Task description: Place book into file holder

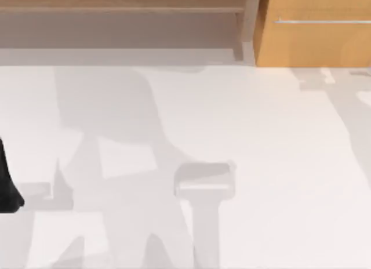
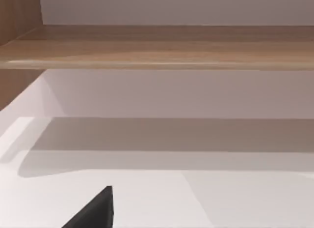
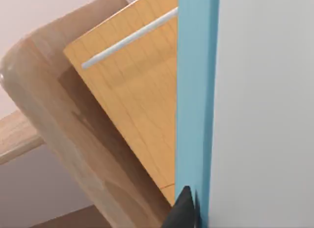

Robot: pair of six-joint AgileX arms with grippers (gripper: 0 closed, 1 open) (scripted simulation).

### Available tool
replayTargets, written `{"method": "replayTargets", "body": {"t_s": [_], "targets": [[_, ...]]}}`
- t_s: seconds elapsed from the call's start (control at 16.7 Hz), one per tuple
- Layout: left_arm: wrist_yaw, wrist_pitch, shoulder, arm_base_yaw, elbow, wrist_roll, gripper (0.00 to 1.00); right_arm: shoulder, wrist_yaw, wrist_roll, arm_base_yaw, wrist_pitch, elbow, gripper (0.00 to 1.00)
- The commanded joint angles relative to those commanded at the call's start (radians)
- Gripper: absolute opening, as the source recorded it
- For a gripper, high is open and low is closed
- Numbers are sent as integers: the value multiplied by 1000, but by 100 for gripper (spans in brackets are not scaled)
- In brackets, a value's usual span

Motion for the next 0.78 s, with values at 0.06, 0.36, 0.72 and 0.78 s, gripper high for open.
{"method": "replayTargets", "body": {"t_s": [0.06,0.36,0.72,0.78], "targets": [[0,0,0,0,0,0,100,-1,-21,62,-73,12,-37,0],[0,0,0,0,0,0,100,104,-108,373,-395,69,-172,0],[0,0,0,0,0,0,100,386,-192,692,-583,162,-137,0],[0,0,0,0,0,0,100,434,-206,733,-590,182,-110,0]]}}
